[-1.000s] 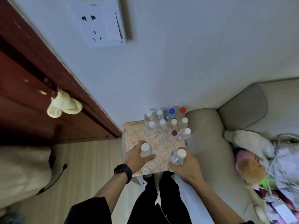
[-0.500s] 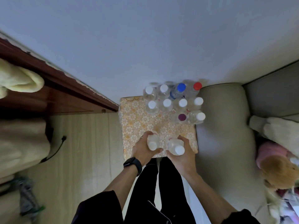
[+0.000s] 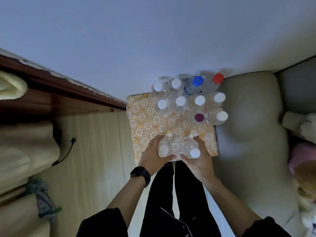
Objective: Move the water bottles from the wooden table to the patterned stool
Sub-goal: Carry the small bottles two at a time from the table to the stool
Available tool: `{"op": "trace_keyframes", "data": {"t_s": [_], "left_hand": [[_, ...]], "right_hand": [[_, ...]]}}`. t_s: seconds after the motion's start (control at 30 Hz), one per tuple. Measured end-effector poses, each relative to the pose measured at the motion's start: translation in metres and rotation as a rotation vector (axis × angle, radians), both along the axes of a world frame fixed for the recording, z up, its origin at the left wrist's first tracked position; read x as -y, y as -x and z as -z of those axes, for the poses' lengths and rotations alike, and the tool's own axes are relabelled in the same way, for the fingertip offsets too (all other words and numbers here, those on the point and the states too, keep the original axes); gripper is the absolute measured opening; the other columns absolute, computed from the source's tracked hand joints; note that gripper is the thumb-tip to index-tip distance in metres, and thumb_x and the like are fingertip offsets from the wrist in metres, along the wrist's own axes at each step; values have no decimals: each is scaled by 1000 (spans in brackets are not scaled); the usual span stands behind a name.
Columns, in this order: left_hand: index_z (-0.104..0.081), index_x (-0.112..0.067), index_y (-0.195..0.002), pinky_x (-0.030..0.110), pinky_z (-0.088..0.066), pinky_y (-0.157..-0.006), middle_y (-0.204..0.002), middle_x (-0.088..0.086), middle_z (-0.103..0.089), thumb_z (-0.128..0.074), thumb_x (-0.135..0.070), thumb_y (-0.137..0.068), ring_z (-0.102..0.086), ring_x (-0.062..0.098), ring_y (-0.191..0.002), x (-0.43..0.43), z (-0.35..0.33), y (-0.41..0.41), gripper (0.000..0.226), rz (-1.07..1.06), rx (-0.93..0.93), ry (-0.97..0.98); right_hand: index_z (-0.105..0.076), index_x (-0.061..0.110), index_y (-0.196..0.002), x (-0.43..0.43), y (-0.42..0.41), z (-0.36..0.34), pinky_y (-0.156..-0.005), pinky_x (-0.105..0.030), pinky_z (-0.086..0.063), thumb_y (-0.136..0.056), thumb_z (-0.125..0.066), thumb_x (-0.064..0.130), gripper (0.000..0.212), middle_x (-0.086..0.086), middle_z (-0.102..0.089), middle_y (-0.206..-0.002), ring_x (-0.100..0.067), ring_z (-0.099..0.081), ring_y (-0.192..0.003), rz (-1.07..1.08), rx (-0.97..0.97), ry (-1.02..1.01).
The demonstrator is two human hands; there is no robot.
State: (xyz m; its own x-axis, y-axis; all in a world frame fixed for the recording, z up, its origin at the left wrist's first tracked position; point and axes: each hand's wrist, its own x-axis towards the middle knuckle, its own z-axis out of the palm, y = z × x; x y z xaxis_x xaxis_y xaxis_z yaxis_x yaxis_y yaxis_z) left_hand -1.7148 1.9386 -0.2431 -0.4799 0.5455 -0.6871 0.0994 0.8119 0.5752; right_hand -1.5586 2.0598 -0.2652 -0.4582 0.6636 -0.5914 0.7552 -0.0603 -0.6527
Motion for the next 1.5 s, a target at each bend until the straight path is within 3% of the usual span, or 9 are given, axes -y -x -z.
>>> {"op": "trace_keyframes", "data": {"t_s": [0.1, 0.2, 0.33, 0.47, 0.53, 0.63, 0.97, 1.17, 1.5], "left_hand": [[-25, -51, -141, 40, -50, -95, -157, -11, -28, -79, -57, -73, -47, 16, -130, 7, -7, -1, 87, 1, -50, -9], [-40, -44, -135, 31, -47, -90, -158, -14, -24, -75, -53, -79, -49, 12, -129, 12, -13, 0, 67, 51, -141, -13], [-56, -35, -124, 34, -53, -83, -141, -12, -44, -67, -49, -88, -61, 18, -111, 16, -15, 2, 40, 79, -225, -31], [-59, -38, -123, 34, -52, -83, -138, -14, -48, -65, -48, -91, -62, 15, -105, 15, -13, -1, 34, 80, -241, -33], [-57, -40, -123, 32, -48, -82, -139, -14, -46, -63, -47, -92, -62, 16, -105, 15, -13, -1, 32, 68, -231, -27], [-57, -37, -123, 35, -51, -84, -139, -13, -46, -63, -43, -94, -62, 18, -106, 19, -10, -4, 30, 69, -232, -42], [-63, -25, -121, 39, -54, -85, -135, -6, -51, -68, -28, -93, -61, 19, -109, -3, -4, -1, 29, -62, -289, -123], [-64, -27, -118, 32, -52, -70, -130, -8, -53, -70, -27, -91, -64, 20, -93, -30, -3, 20, 28, -71, -380, -190], [-62, -31, -119, 46, -53, -81, -131, -8, -51, -68, -32, -92, -63, 20, -94, -51, 10, 32, 28, -102, -359, -155]], "right_hand": [[-32, 23, -148, 0, -6, -6, -108, -28, -38, -71, -86, 45, 96, 3, -46, -144, -15, -42, -133, -107, 24, -61], [-34, 26, -146, -10, -9, -22, -101, -41, -44, -75, -78, 55, 88, -3, -41, -144, -24, -38, -133, -297, 113, -237], [-47, 36, -136, -25, -15, -39, -82, -40, -51, -84, -66, 52, 58, 1, -52, -118, -25, -54, -107, -590, 217, -521], [-35, 41, -143, -35, -14, -44, -69, -37, -52, -94, -54, 50, 53, 1, -59, -105, -24, -63, -87, -697, 302, -418], [-28, 43, -143, -36, -5, -50, -69, -35, -52, -97, -45, 55, 51, 3, -61, -105, -23, -65, -86, -727, 350, -373], [-36, 38, -138, -37, 4, -55, -74, -34, -50, -97, -37, 60, 46, 5, -65, -104, -26, -66, -85, -809, 389, -413], [-49, 24, -127, -48, 37, -68, -61, -32, -38, -98, -49, 44, 35, -1, -62, -90, -26, -59, -82, -724, 276, -467], [-50, 19, -124, -56, 69, -67, -64, -38, -52, -98, -54, 40, 33, -7, -63, -90, -30, -63, -81, -673, 214, -497], [-43, 20, -127, -67, 94, -53, -58, -33, -39, -101, -50, 37, 32, -6, -62, -95, -28, -64, -83, -690, 305, -478]]}}
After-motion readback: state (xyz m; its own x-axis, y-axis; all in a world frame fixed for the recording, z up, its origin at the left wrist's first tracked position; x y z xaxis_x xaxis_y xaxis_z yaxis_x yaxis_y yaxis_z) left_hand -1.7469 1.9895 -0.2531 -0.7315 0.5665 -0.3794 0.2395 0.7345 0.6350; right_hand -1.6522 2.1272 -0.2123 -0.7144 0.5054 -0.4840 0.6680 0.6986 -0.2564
